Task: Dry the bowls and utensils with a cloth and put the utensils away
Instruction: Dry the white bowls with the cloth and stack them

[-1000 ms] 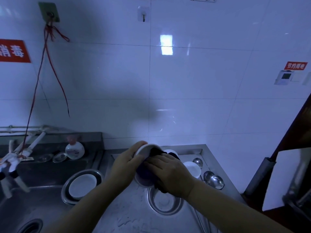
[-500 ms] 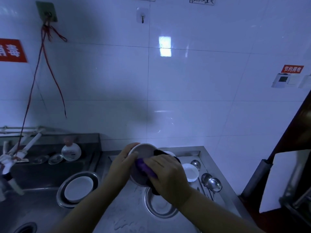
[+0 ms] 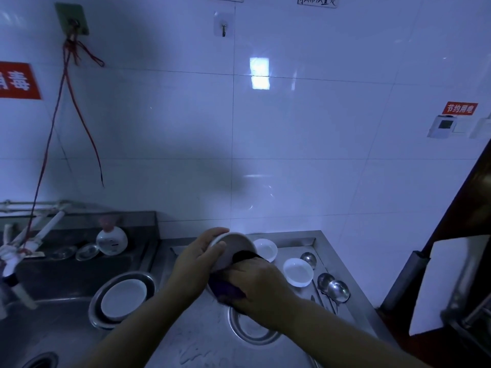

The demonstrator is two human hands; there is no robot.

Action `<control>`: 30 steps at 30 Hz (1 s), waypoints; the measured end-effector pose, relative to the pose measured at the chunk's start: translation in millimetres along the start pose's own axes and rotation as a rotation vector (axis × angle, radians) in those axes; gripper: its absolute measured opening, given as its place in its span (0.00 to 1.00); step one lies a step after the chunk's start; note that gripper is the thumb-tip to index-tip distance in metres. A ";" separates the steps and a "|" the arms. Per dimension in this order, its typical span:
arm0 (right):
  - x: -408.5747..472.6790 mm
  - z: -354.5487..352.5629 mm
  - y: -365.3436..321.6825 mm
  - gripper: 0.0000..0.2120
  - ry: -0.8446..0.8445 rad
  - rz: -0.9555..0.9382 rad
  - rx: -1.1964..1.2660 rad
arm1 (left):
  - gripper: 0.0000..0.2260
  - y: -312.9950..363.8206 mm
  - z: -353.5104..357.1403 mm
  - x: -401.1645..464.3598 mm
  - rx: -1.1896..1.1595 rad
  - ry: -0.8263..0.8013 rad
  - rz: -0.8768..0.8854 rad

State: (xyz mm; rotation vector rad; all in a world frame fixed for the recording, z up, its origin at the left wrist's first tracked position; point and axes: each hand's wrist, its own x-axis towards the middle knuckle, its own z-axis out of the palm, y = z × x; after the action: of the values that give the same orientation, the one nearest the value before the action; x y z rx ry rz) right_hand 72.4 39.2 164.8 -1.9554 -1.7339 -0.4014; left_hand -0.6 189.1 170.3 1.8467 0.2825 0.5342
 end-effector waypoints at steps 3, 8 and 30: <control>-10.1 -5.9 7.3 0.24 -0.160 -0.077 -0.062 | 0.13 5.5 -2.2 2.4 0.042 -0.080 -0.013; -19.5 -9.0 12.7 0.07 -0.116 -0.214 -0.211 | 0.15 10.6 -7.0 2.2 0.069 -0.103 -0.043; -20.1 -19.1 22.8 0.13 -0.013 0.211 0.067 | 0.29 16.2 -26.5 11.9 0.634 -0.345 0.099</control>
State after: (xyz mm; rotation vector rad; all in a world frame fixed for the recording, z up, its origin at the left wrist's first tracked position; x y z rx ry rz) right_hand 93.8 10.4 166.5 -2.0705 -1.5090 -0.2533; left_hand -4.3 210.9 195.1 2.5371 0.1316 0.1864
